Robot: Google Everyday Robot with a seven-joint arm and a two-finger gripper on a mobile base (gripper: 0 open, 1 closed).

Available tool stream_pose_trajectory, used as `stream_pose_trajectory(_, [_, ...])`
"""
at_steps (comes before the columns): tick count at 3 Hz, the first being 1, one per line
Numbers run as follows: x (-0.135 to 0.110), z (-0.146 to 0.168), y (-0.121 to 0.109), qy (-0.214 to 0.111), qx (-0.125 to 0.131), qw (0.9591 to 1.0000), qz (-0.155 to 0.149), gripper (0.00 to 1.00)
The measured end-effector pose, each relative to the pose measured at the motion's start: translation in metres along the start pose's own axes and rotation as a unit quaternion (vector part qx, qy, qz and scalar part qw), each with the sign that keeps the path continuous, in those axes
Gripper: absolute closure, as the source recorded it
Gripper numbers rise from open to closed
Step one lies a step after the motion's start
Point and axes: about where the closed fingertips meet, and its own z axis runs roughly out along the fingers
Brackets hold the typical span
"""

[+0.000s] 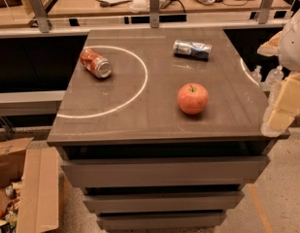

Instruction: Move coke can near apple

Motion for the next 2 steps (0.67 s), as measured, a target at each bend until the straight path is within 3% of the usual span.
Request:
stream_pose_trajectory(1, [-0.001, -0.001, -0.001, -0.001, 0.001, 1.0, 0.0, 0.0])
stream_pose_trajectory(2, [-0.002, 0.004, -0.037, -0.017, 0.02, 0.999, 0.036, 0.0])
